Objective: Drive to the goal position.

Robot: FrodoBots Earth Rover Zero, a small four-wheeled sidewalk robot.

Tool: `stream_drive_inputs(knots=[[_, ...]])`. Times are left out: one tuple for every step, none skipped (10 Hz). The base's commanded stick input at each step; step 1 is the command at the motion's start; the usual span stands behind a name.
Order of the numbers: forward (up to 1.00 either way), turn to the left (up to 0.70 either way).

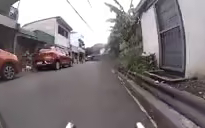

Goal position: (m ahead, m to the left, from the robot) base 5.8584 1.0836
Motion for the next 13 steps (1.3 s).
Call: stream_drive_inputs(knots=[[0.70,0.14],[0.70,0.08],[0.70,0.01],[0.70,0.00],[0.70,0.00],[0.70,0.00],[0.70,0.00],[0.70,0.00],[0.70,0.00],[0.70,0.00],[0.70,0.00],[0.70,0.00],[0.70,0.05]])
